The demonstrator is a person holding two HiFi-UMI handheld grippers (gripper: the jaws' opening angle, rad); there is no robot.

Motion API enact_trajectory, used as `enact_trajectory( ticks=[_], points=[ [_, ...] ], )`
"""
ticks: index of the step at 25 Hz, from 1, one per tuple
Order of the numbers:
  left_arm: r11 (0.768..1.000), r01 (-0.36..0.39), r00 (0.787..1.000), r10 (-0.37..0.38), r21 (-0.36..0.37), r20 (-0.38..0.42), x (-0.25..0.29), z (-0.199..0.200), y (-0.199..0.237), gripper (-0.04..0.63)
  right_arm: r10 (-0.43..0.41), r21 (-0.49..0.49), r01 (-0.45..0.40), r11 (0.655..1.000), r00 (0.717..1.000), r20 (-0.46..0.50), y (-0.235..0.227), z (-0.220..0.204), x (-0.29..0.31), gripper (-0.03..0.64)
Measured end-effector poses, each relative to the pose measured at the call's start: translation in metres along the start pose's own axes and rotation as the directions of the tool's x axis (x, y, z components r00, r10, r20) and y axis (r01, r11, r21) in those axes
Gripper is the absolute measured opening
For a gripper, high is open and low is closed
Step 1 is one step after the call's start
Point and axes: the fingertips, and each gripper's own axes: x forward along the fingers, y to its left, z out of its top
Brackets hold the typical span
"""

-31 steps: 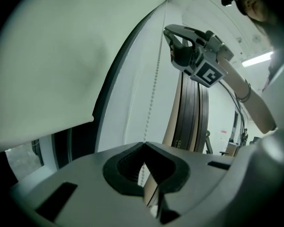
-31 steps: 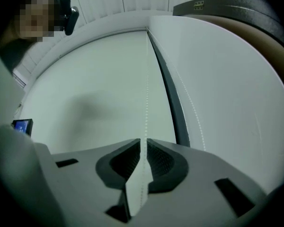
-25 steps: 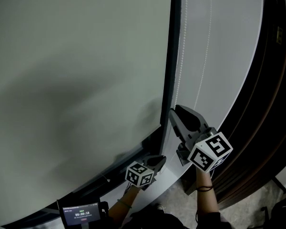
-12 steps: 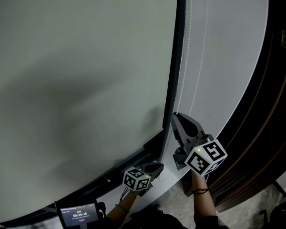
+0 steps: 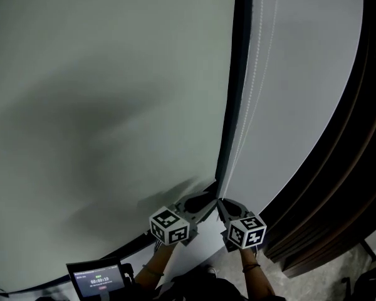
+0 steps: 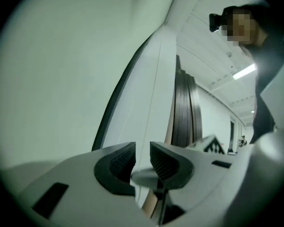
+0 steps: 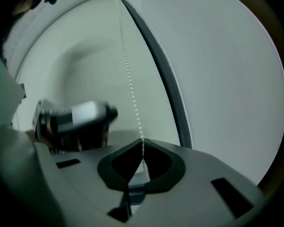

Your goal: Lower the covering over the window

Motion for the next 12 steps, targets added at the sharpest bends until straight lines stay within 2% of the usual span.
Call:
enact_trajectory(
  ticks=[3,5,10,12],
  points=[
    [0.989,0.07,0.994,-0.079,0.13,0.072,0.004,0.056,-0.017,0.087,-0.001,0.018,0.002,1.0,0.999,-0.034,0.011,-0.033,0.006,0.015],
    [0.976,0.105,0.986,-0.127,0.189,0.108,0.004,0.085,-0.027,0.087,0.007,0.024,-0.006,1.0,0.999,-0.031,0.022,-0.04,0.009,0.015],
    [0.954,0.145,0.972,-0.188,0.262,0.145,0.003,0.122,-0.039,0.087,0.03,0.023,-0.03,0.999,0.999,-0.034,0.044,-0.048,0.015,0.015],
    [0.95,0.166,0.968,-0.209,0.263,0.142,0.003,0.124,-0.042,0.018,0.036,0.027,-0.035,0.999,0.999,-0.031,0.047,-0.049,0.014,0.015]
  ],
)
